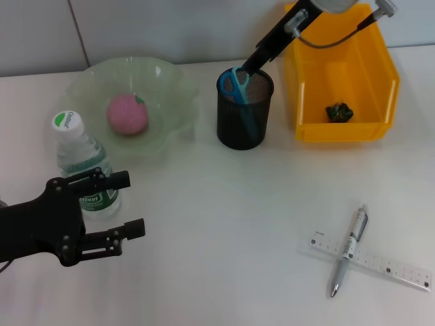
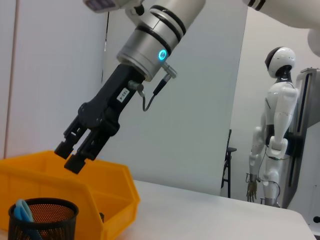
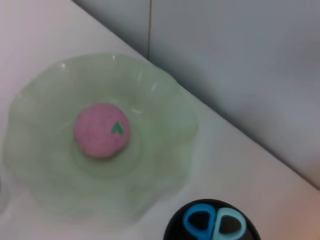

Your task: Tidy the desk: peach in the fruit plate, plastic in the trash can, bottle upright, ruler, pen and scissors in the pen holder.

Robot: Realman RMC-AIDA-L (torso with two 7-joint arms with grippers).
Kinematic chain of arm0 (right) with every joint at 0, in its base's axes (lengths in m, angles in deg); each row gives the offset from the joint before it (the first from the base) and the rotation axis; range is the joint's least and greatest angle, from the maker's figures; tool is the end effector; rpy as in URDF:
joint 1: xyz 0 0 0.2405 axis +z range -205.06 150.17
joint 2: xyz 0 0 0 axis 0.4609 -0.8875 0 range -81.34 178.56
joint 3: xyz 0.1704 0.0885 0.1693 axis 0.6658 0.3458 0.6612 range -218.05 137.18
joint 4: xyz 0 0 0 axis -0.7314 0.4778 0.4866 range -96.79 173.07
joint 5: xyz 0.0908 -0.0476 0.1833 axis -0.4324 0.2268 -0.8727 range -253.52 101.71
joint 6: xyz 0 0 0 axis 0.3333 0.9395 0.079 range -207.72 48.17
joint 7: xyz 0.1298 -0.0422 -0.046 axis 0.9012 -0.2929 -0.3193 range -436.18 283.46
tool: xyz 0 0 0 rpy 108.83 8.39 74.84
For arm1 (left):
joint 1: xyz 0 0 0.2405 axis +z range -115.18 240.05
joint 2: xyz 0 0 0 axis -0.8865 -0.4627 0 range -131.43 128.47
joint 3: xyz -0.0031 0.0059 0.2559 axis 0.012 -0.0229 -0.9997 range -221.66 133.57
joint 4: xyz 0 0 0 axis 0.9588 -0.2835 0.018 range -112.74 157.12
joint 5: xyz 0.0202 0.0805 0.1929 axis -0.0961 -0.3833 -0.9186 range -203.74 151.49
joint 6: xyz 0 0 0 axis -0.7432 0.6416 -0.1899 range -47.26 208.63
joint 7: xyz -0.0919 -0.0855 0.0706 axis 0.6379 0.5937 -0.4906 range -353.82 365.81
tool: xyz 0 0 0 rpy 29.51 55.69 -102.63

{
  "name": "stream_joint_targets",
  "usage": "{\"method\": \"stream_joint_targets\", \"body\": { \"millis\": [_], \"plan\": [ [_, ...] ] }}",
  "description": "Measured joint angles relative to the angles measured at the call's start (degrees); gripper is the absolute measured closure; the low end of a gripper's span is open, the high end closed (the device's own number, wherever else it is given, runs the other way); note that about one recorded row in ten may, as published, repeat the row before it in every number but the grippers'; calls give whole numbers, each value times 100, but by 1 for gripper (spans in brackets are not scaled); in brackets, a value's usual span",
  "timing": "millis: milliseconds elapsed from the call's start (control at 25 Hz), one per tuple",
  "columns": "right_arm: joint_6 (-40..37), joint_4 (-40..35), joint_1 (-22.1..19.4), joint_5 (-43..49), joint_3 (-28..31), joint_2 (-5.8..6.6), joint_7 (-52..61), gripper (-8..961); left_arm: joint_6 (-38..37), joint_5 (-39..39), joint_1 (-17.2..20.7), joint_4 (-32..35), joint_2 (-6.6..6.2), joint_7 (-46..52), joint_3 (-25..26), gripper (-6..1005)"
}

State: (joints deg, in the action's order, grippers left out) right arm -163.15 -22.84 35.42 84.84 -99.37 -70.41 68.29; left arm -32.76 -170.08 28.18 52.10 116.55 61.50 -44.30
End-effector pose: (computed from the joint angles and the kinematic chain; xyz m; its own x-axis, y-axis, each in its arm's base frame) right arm 0.0764 0.4518 0.0302 0.8221 -0.5641 0.0768 -0.4359 -0.7106 -0.5523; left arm -0.2719 0.2791 0.0181 0.7494 0.1372 0.6477 0.2542 -0.9630 -0.0901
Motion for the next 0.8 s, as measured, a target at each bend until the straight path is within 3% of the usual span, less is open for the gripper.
{"method": "stream_joint_targets", "body": {
  "millis": [200,680,800],
  "plan": [
    [-329,-575,-423,-546,-35,7,-3,292,-16,0,4,-9,0,26,0,185],
    [-1931,-2170,-1419,-1614,-300,-2,-166,260,-22,-6,48,-12,14,127,-31,184],
    [-2285,-2378,-1678,-1786,-306,-5,-312,261,22,6,114,5,18,167,-381,185]
  ]
}}
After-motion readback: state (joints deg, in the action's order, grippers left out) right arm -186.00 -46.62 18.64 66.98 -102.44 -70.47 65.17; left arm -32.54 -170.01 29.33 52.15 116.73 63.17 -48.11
